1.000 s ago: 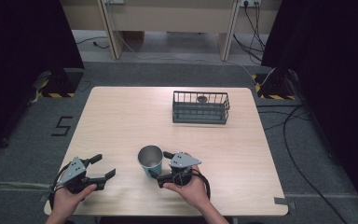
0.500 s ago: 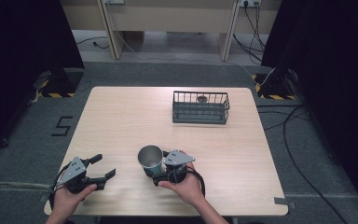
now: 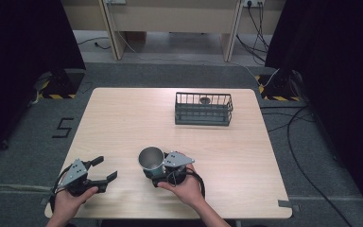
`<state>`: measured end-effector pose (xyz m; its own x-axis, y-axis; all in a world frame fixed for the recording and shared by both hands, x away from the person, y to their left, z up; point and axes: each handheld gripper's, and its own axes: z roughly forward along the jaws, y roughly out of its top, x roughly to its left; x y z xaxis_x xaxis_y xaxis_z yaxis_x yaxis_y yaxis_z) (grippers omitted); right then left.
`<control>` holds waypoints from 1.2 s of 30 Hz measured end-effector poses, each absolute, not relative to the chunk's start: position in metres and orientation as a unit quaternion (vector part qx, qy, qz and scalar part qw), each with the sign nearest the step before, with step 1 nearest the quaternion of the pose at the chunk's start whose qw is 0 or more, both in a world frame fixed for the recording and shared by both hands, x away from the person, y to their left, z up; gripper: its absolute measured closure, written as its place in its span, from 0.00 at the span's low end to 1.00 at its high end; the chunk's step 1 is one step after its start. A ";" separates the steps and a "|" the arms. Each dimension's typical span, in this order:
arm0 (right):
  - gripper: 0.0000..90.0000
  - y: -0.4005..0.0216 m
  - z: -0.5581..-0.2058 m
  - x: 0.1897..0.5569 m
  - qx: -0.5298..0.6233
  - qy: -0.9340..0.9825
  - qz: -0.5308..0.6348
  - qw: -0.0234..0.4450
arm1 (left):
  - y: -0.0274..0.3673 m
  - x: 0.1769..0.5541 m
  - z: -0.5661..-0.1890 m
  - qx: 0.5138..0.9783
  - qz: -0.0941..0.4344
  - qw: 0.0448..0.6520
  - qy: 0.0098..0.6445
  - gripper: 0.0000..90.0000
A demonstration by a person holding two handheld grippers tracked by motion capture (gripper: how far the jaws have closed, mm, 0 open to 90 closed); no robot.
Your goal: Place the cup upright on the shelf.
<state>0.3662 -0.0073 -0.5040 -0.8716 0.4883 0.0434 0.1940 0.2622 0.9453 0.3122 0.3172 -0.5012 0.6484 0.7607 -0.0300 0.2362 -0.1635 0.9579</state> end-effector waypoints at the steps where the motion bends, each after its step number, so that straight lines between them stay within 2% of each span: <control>1: 0.18 -0.008 -0.504 0.366 0.217 0.784 0.567 0.130 | 0.317 0.312 -0.501 0.724 0.240 0.548 0.344 0.18; 36: 0.19 -0.024 -0.484 0.367 0.234 0.766 0.578 0.155 | 0.318 0.313 -0.502 0.724 0.238 0.547 0.347 0.18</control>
